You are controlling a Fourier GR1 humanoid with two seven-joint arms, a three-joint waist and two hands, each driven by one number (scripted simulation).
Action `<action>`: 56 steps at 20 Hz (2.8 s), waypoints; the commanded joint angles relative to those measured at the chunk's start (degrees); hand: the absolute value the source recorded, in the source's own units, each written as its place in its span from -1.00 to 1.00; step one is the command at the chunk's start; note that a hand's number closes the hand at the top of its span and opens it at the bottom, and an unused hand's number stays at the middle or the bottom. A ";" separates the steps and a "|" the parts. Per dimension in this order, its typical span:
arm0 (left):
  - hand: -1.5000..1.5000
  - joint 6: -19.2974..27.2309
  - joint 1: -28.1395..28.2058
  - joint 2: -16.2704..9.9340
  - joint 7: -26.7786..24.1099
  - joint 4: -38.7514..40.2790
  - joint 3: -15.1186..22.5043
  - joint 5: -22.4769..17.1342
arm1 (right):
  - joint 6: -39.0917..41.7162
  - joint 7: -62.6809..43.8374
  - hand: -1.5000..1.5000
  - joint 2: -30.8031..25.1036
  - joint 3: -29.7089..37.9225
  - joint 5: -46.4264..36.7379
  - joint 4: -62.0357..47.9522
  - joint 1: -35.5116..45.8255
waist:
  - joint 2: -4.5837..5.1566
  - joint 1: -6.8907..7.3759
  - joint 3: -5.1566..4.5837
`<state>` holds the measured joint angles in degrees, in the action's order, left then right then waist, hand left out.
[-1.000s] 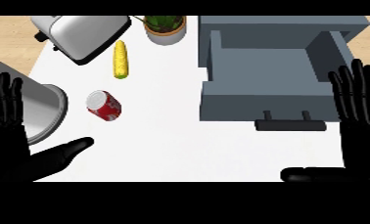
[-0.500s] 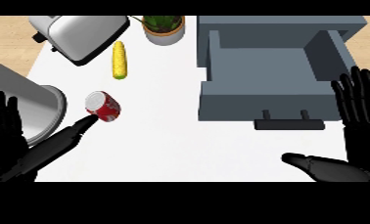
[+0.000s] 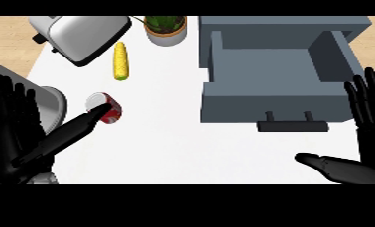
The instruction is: Pick up the can, place it into the drawer and close the drawer
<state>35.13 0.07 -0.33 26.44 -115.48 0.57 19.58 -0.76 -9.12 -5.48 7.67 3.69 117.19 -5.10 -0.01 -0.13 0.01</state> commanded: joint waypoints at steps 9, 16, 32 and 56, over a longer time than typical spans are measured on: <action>-1.00 9.10 -1.39 0.33 -11.11 18.00 4.28 -5.82 | 2.15 -0.93 -1.00 0.57 1.55 1.53 5.43 -4.23 | 0.00 -0.13 -0.02; -1.00 11.23 0.22 0.33 -26.31 28.79 4.14 -16.56 | 4.70 -0.63 -1.00 -1.07 5.43 4.18 6.64 -5.59 | 0.00 -0.14 -0.03; -1.00 7.59 -7.35 0.33 -45.78 52.72 -5.52 -33.11 | 5.40 -4.24 -1.00 -1.44 8.50 4.82 6.47 -1.65 | 0.04 -0.11 -0.03; -1.00 -10.41 -22.65 -6.49 -65.14 86.33 -17.06 -42.19 | 5.94 -11.00 -1.00 -0.98 8.90 3.87 11.87 -0.20 | 0.11 -0.25 -0.06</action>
<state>28.57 -20.62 -4.78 -38.52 -32.24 -16.74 -22.76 6.34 -17.47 -5.90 17.20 8.67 128.96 -7.96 0.08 -0.49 -0.04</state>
